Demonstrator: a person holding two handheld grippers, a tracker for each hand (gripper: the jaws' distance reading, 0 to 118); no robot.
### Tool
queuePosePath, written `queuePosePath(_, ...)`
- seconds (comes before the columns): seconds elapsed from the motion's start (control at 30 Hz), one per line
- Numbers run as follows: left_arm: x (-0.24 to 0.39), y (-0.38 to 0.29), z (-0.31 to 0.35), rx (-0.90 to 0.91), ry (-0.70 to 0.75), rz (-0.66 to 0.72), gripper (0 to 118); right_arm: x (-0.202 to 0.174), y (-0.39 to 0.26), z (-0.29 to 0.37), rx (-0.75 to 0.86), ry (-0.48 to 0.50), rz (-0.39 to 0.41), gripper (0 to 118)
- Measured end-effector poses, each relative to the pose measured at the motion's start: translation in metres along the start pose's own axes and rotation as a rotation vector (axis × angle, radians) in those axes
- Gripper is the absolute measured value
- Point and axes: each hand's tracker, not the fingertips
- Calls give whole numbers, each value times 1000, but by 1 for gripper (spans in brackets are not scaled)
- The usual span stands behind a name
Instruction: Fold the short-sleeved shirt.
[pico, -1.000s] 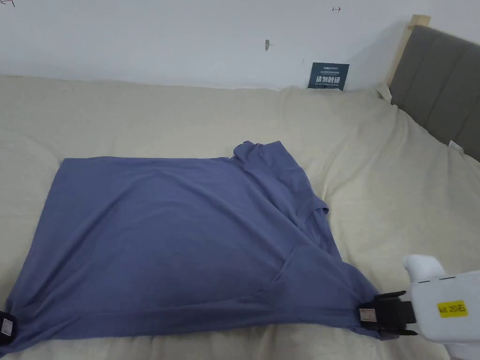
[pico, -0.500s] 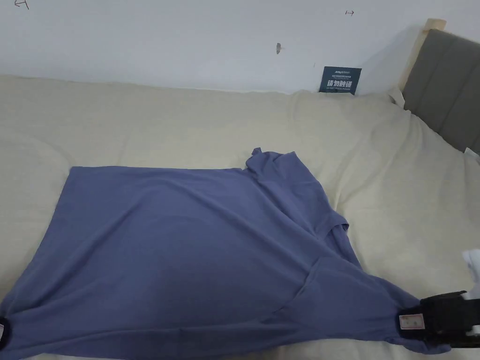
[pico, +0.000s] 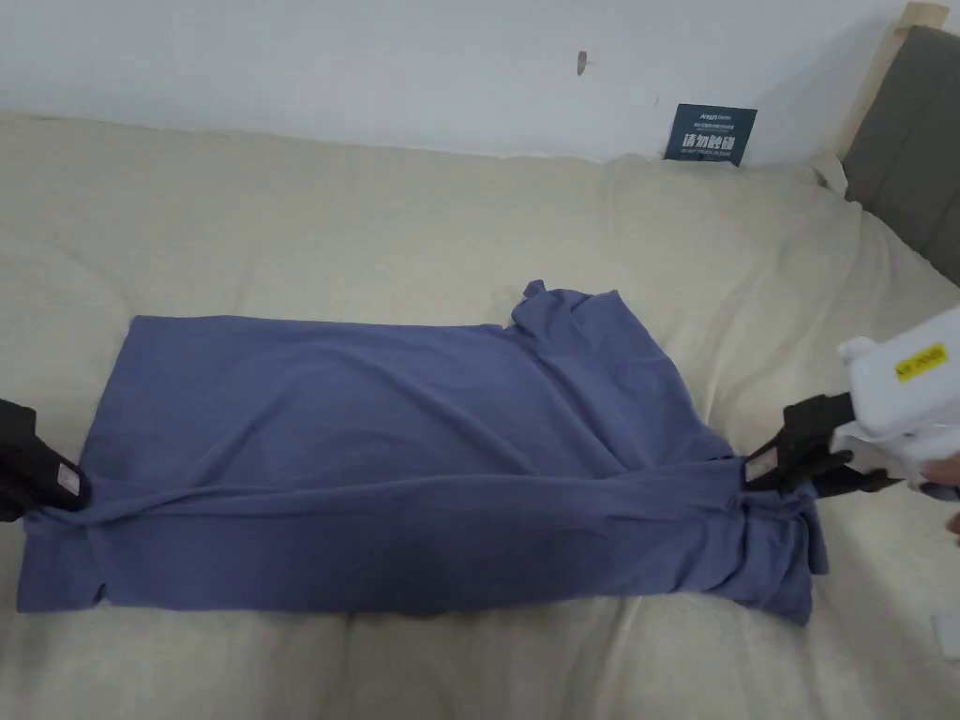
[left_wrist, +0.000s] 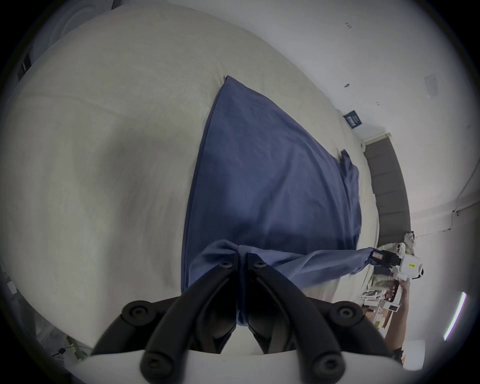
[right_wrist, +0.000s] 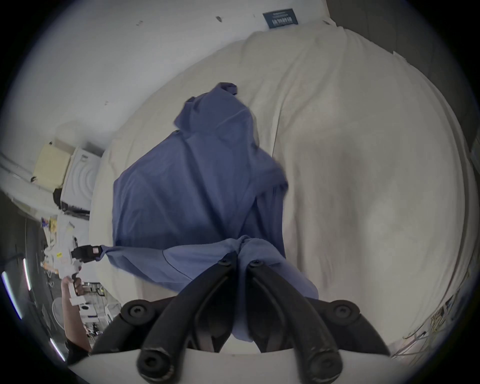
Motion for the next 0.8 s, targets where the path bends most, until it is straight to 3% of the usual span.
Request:
queuePosePath(0.07, 2, 13, -14, 1, 23, 14, 7, -5, 16, -21, -9, -25, -17, 8)
queuePosePath(0.1, 0, 19, -19, 21, 39, 9, 14, -5, 20, -30, -6, -29, -23, 19)
queuePosePath(0.17, -1, 23, -25, 42, 25, 34, 61, -4, 18, -40, 37, -50, -69, 80)
queuePosePath(0.2, -1, 23, -24, 71, 33, 34, 88, -2, 15, -42, 90, -61, -90, 97)
queuePosePath(0.23, 0, 22, -23, 91, 32, 22, 103, -2, 11, -41, 151, -64, -98, 99)
queuePosePath(0.3, 1, 14, -17, 132, 5, 5, 109, 2, 5, -31, 270, -16, -90, 100)
queuePosePath(0.33, -2, 12, -10, 170, -11, 1, 118, 4, 2, -22, 305, 5, -80, 100)
queuePosePath(0.43, 8, -11, 19, 345, -30, -100, 118, -4, -25, 6, 356, 89, -35, 100)
queuePosePath(0.6, 32, -85, 59, 542, 58, -293, 118, -23, -95, 52, 573, 106, 122, 99)
queuePosePath(0.63, 33, -104, 65, 561, 41, -296, 113, -29, -114, 60, 612, 120, 155, 88)
queuePosePath(0.67, 34, -118, 70, 577, 19, -315, 97, -33, -130, 65, 638, 130, 182, 56)
queuePosePath(0.7, 35, -135, 76, 592, 11, -332, 66, -38, -148, 70, 660, 140, 226, 0)
queuePosePath(0.73, 37, -155, 80, 602, 19, -341, 1, -45, -163, 71, 693, 114, 238, 0)
queuePosePath(0.8, 32, -182, 80, 605, 50, -328, 0, -50, -183, 74, 676, 103, 258, 0)
